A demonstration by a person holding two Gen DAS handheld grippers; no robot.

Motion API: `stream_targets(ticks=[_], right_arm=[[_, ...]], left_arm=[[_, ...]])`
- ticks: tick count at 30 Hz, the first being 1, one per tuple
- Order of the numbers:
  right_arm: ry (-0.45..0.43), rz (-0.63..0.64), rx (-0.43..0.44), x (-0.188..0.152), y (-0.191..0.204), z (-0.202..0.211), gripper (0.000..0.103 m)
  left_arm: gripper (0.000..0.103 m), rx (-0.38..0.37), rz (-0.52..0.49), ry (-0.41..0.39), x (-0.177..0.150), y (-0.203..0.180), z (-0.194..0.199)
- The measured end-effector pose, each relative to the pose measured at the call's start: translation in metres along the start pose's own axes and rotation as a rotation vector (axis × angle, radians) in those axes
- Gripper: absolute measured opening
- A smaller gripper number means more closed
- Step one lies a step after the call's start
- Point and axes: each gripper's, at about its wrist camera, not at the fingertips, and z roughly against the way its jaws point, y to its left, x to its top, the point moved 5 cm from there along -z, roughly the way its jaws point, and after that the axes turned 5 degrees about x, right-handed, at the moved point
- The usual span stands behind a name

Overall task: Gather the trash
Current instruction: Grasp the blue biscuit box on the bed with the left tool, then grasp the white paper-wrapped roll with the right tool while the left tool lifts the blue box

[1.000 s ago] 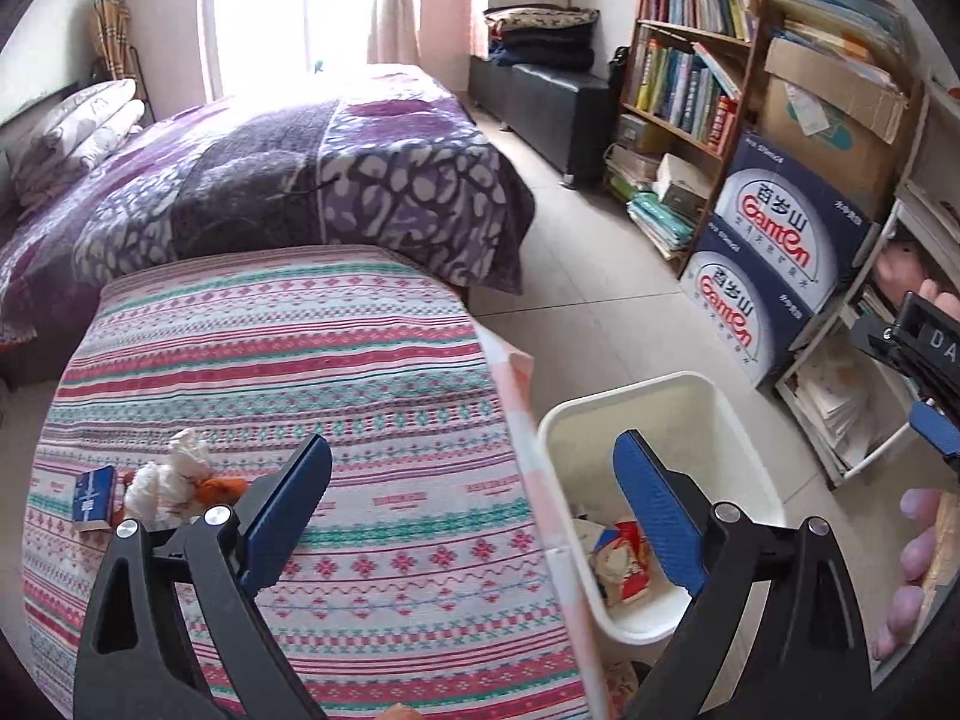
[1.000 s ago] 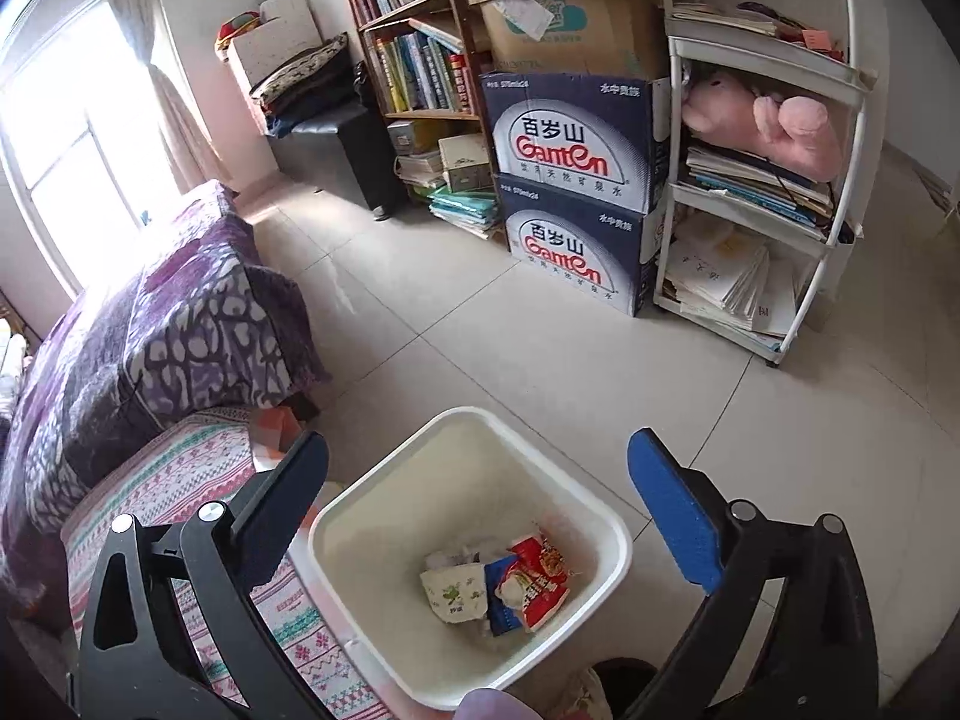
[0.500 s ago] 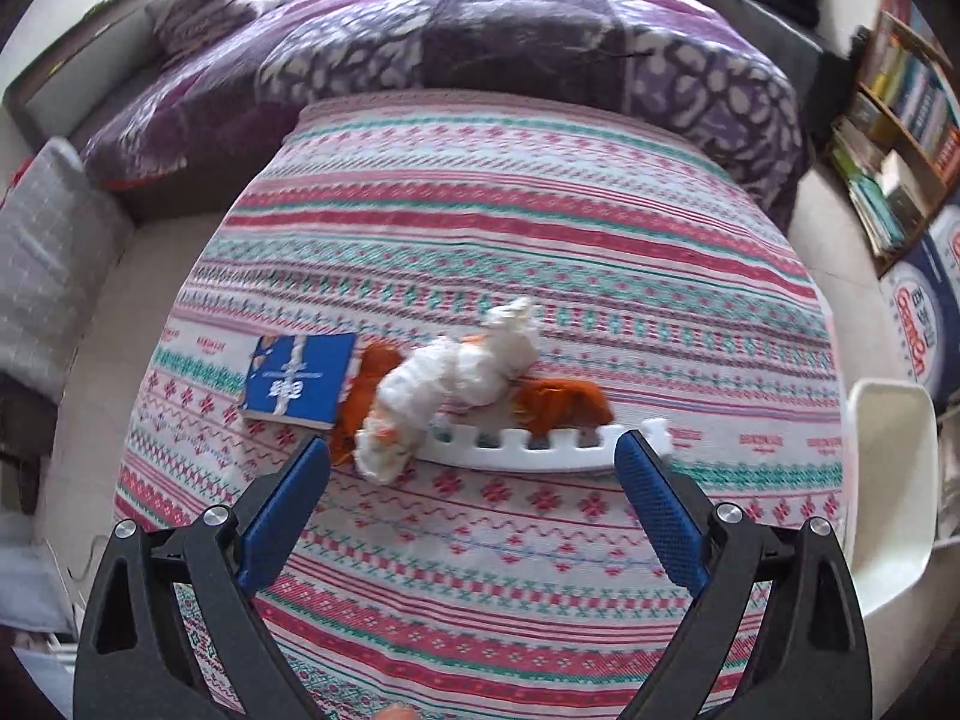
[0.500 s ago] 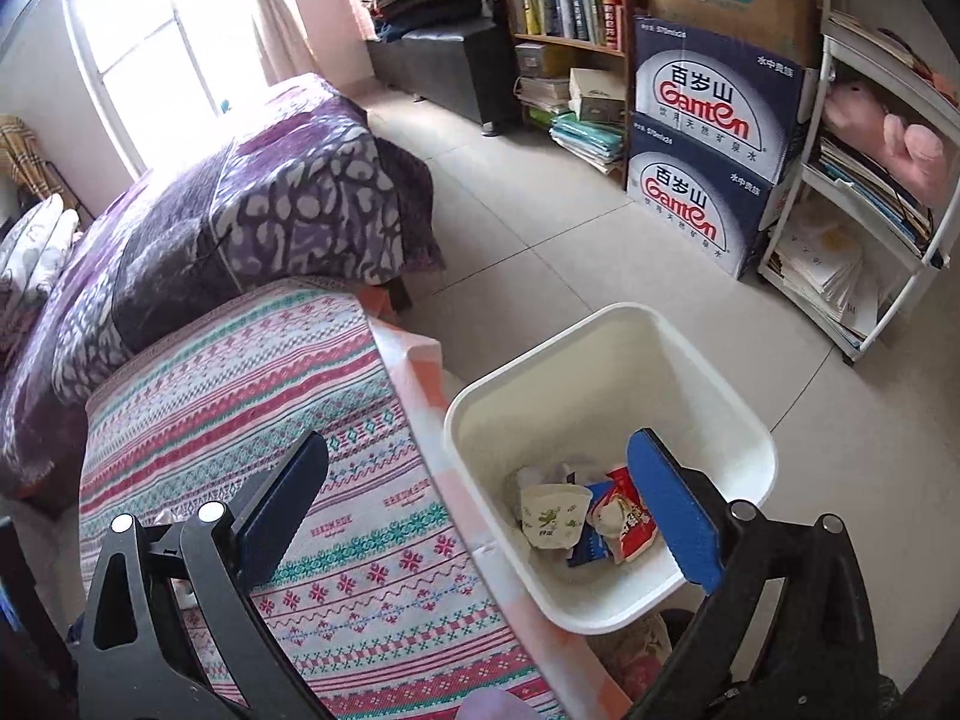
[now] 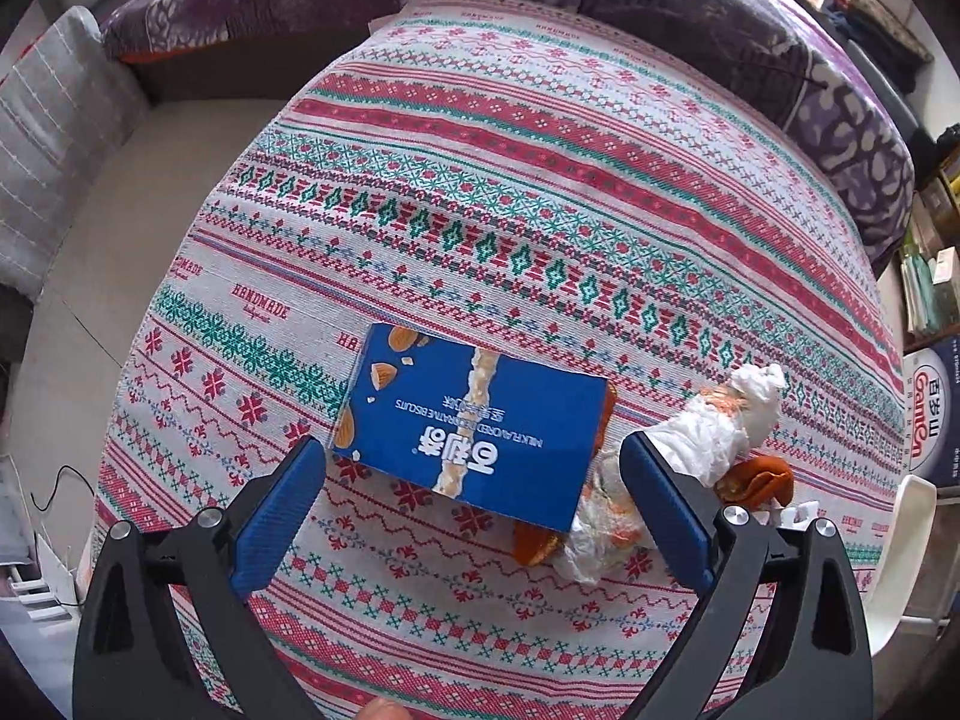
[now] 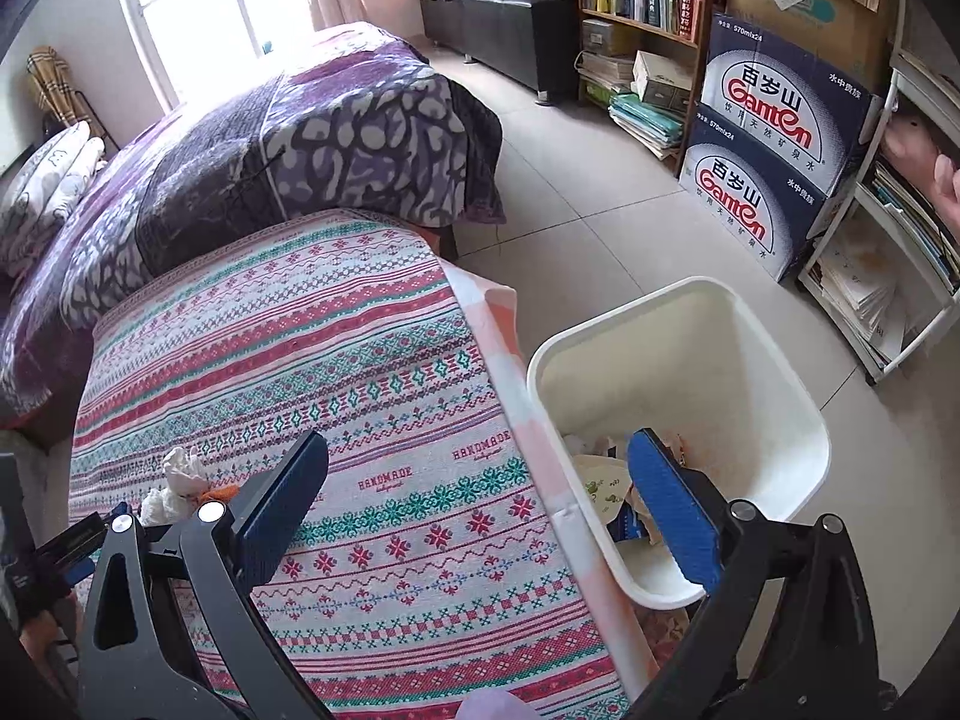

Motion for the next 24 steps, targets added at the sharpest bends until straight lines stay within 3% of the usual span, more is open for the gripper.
stream_targets(ticks=[5, 10, 15, 20, 24], right_arm=[[0.019, 0.043, -0.007, -0.006, 0.015, -0.008, 0.096], [0.037, 0.068, -0.011, -0.013, 0.025, -0.014, 0.096], [0.062, 0.086, -0.012, -0.020, 0.035, -0.021, 0.096], [0.056, 0.112, -0.002, -0.024, 0.045, -0.021, 0.096], [0.085, 0.148, 0.069, -0.034, 0.066, -0.024, 0.096]], left_arm=[[0.096, -0.055, 0.035, 0.054, 0.001, 0.014, -0.022], [0.097, -0.086, 0.041, 0.040, 0.000, 0.023, -0.024], [0.095, -0.016, 0.019, 0.010, -0.003, 0.034, -0.025], [0.095, -0.032, 0.089, -0.032, 0.001, 0.055, -0.002], [0.095, -0.052, 0.178, -0.109, 0.010, 0.076, 0.032]])
